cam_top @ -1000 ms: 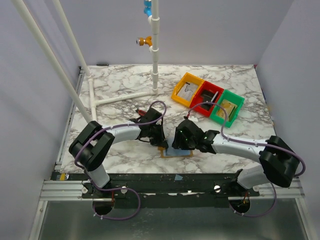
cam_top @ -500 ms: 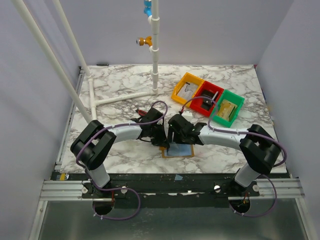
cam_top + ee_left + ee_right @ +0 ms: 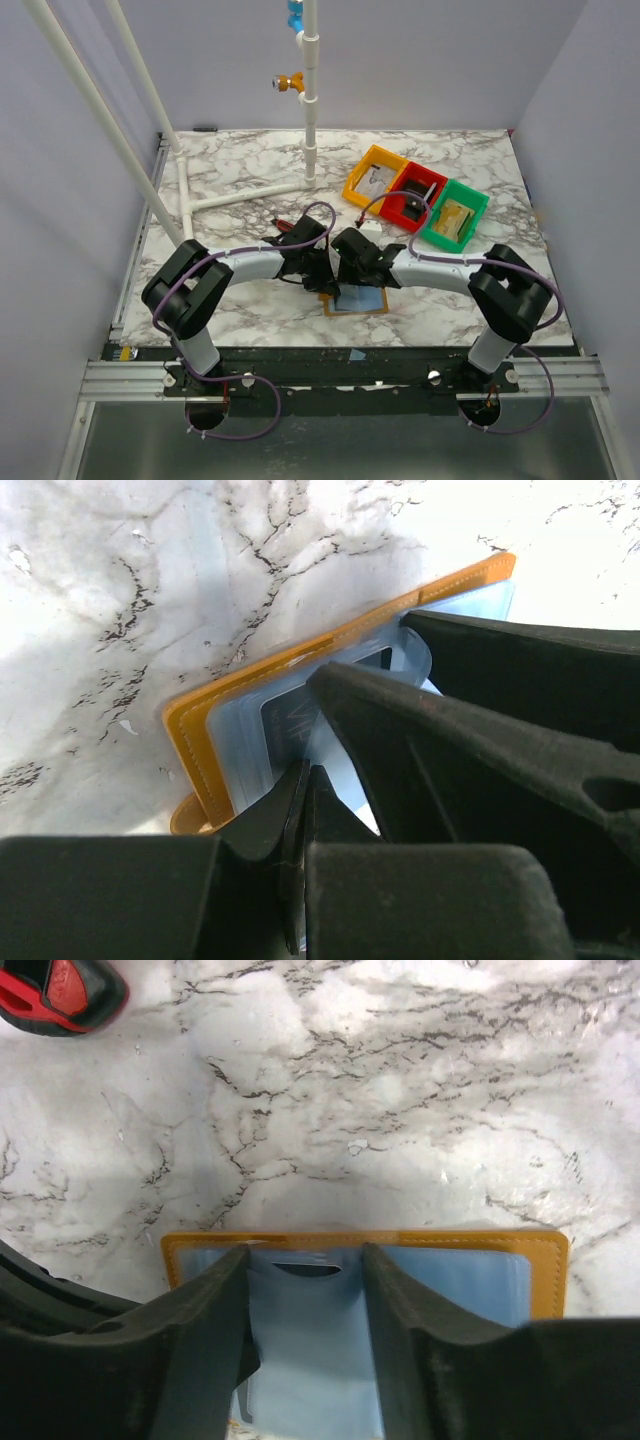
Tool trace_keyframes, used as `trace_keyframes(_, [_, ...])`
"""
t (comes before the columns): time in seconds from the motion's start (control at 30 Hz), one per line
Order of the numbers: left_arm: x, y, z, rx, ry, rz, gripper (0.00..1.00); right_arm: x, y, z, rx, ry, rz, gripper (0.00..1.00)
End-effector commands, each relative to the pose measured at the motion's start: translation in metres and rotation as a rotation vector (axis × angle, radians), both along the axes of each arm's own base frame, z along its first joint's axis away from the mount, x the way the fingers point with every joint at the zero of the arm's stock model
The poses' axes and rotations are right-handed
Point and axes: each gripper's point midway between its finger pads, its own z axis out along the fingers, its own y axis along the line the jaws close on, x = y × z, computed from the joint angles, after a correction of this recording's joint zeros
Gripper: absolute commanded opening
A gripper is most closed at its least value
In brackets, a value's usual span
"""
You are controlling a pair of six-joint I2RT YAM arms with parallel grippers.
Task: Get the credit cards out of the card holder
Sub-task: Remove the credit card from the card holder.
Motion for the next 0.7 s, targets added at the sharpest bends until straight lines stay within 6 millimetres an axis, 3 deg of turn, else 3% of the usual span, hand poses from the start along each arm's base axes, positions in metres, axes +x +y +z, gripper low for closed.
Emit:
trace_keyframes(0.0, [-0.008, 0.006, -0.018, 0.046, 0.028, -0.004, 0.00, -0.013, -0.019, -0.033, -0.088, 0.067, -0.017, 0.45])
trace_keyframes(0.47, [-0.008, 0.010, -0.015, 0.060, 0.018, 0.010, 0.00, -0.021, -0.025, -0.035, -0.014, 0.095, 0.003, 0.01])
trace_keyframes(0.67, [-0.003, 0.010, -0.002, 0.058, -0.010, 0.012, 0.00, -0.028, -0.028, -0.030, 0.088, 0.145, -0.012, 0.01])
